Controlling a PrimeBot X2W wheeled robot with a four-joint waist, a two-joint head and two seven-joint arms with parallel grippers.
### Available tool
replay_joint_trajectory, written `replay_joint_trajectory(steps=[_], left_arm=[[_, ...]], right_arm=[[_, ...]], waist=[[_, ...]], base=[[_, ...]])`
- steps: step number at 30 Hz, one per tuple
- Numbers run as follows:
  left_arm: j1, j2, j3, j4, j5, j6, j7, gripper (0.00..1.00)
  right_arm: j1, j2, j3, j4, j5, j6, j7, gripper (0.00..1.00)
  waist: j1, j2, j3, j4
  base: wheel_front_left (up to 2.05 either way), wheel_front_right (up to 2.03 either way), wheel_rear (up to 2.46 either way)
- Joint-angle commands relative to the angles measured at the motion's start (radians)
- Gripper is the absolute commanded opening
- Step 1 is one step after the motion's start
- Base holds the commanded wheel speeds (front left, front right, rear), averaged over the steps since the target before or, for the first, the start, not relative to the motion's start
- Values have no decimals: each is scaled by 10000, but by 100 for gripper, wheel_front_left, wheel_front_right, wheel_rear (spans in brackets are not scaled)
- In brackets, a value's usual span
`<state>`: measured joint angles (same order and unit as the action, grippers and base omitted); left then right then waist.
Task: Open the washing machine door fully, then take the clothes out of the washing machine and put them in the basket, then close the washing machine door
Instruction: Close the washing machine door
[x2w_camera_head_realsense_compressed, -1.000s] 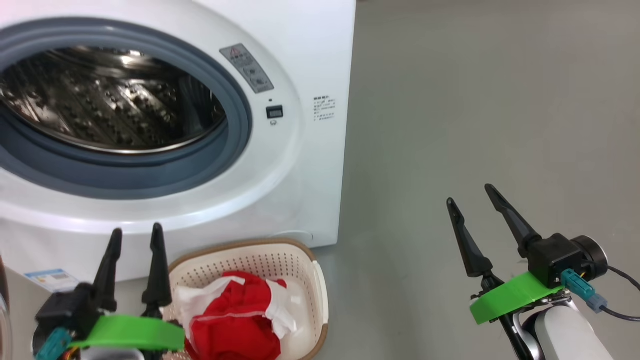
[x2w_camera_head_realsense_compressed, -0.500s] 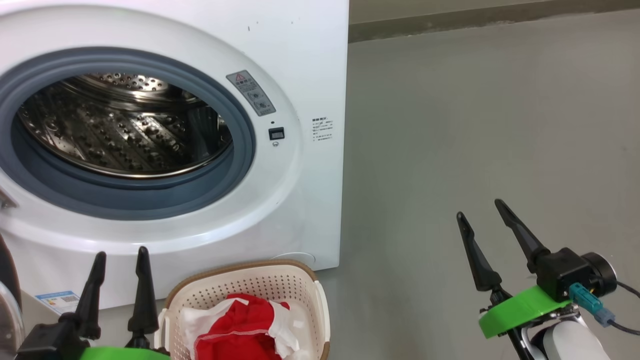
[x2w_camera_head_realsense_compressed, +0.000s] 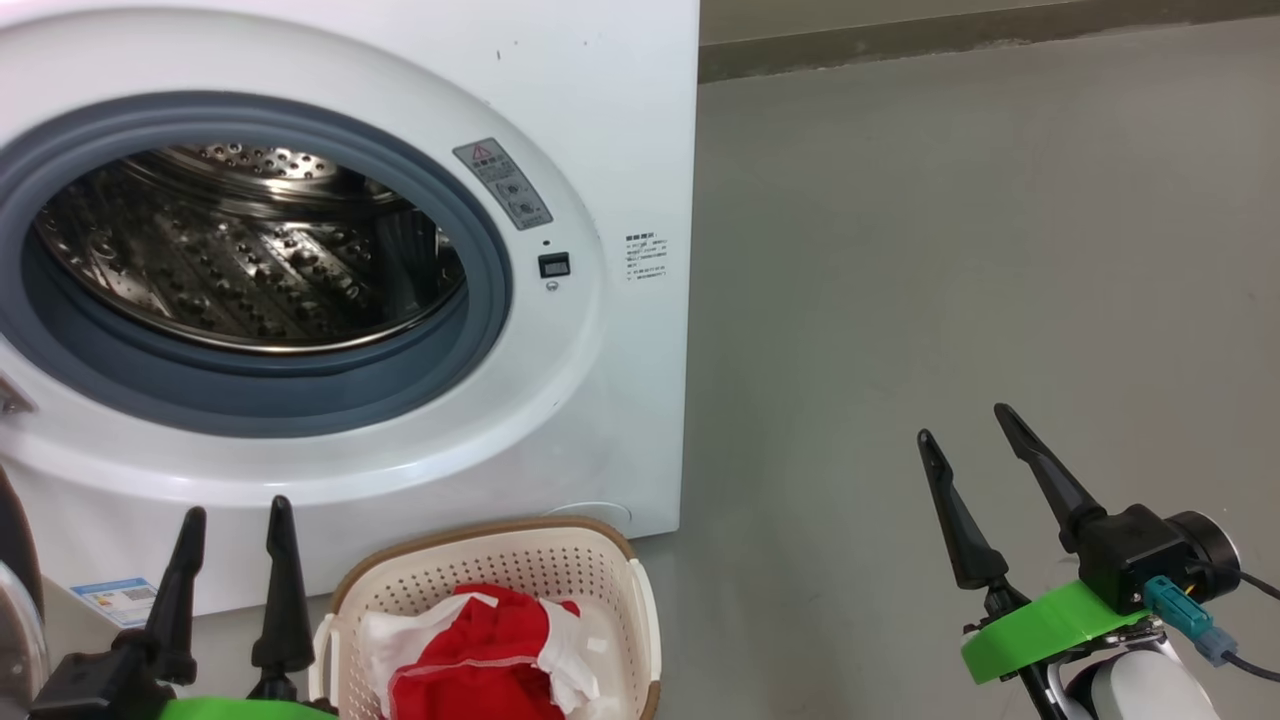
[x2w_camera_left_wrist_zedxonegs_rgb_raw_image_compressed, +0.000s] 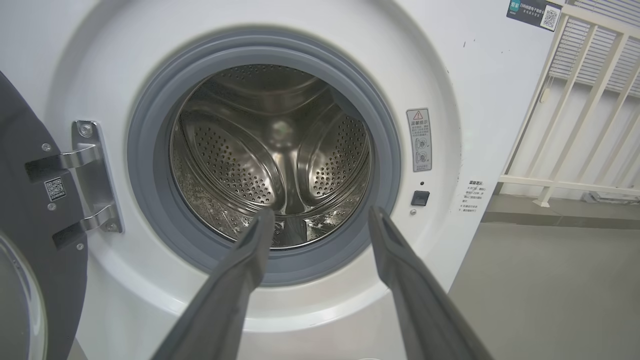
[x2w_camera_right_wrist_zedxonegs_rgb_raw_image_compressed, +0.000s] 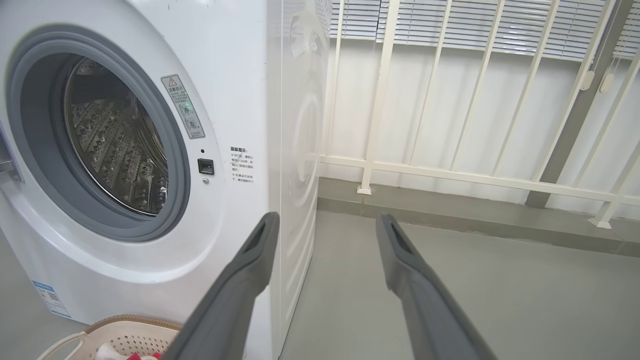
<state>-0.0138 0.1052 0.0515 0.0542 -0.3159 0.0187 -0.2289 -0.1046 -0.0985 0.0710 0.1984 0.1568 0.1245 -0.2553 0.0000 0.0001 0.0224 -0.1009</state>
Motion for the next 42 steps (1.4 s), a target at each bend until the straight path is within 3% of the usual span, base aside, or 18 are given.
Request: replay_joint_trajectory(steps=[1, 20, 42], left_arm=[[-71, 215, 305, -326, 137, 85, 1, 100], [-158, 365, 185, -443, 265, 284, -57, 100], [-169, 512, 2, -425, 104, 209, -34, 100]], right_arm=[[-54, -104, 143, -320, -138, 62, -65, 100], [-67, -54, 115, -412, -227, 62, -65, 100], [-127, -117, 166, -390, -187, 62, -65, 100]], waist=[[0, -1, 19, 26], [0, -1, 160, 203], [0, -1, 143, 294]], base=[[0, 0, 0], [-15, 15, 0], [-147, 147, 0]])
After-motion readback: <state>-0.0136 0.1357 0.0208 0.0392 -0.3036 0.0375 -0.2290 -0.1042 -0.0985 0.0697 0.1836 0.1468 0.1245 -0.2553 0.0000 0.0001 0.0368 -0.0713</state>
